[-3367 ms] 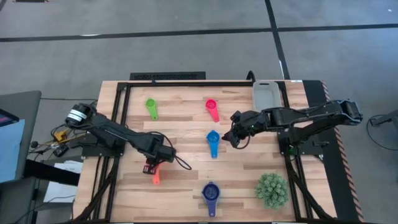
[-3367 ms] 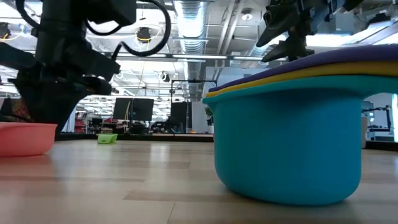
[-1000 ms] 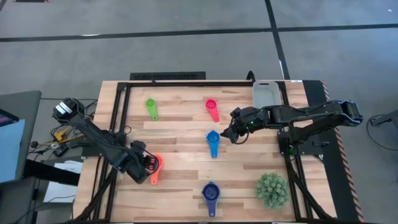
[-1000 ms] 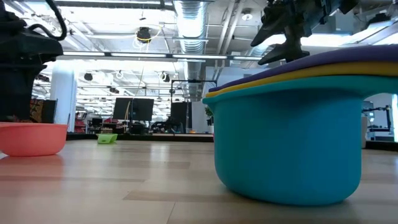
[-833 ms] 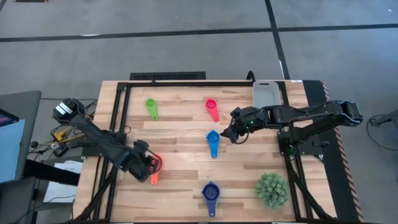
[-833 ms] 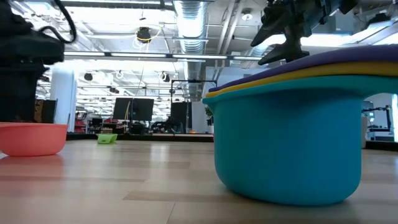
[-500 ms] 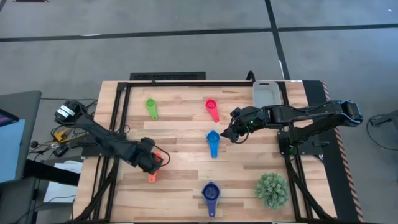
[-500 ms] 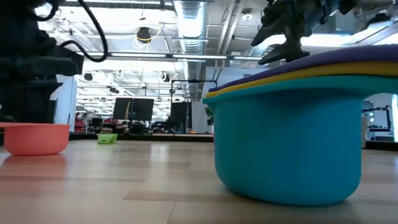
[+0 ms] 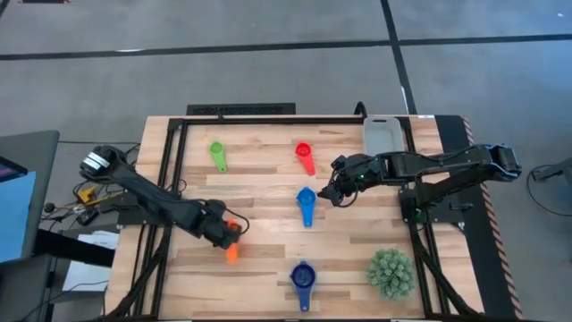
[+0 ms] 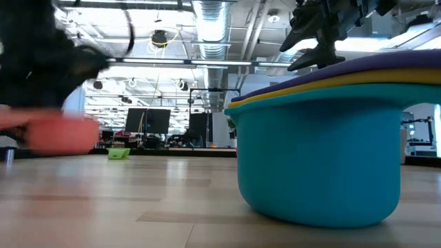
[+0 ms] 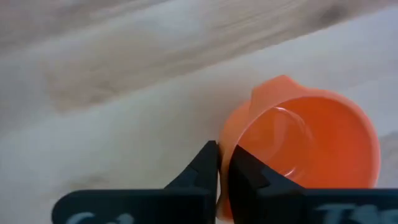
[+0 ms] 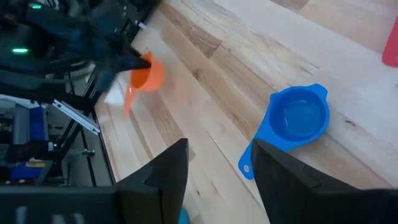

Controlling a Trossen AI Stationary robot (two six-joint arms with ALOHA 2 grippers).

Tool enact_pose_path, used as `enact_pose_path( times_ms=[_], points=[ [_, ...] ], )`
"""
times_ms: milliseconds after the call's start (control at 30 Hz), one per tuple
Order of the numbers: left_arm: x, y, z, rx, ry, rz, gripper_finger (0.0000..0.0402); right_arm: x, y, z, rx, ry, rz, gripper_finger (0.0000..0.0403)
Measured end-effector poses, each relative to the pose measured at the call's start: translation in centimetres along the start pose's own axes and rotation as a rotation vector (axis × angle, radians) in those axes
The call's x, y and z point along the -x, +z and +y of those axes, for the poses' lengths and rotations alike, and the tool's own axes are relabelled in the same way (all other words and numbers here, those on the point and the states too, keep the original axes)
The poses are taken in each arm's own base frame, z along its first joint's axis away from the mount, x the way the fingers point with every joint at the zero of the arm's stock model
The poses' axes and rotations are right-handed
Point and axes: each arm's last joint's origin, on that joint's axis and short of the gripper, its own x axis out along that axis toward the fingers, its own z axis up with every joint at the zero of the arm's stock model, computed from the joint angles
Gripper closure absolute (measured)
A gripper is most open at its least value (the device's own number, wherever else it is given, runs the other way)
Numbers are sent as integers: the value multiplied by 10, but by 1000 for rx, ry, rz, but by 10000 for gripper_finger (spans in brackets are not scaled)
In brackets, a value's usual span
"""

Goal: Nest measuring cups in basket
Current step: Stack the orange measuring cup on top of the dark blue of measuring cup

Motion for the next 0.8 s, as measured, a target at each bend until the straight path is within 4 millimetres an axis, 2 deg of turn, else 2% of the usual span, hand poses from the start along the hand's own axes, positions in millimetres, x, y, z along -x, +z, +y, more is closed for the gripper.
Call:
enact_pose_path(
  times_ms=[133, 233, 367, 533, 700, 800],
  points=[
    [26, -8, -33, 166, -211, -66, 399, 0, 0, 0, -4, 3, 4, 211],
    [32, -15, -62, 206, -294, -72, 399, 0, 0, 0, -4, 3, 5, 217],
    [30, -22, -101, 160, -274, -83, 400, 0, 0, -1, -6, -2, 5, 224],
    [27, -21, -142, 113, -281, -86, 401, 0, -3, -6, -2, -52, 45, 229],
    [27, -22, -170, 104, -318, -82, 401, 2, -9, -13, 14, -129, 106, 228],
    [24, -29, -184, 113, -335, -67, 401, 6, -11, -15, 38, -143, 121, 224]
  ],
)
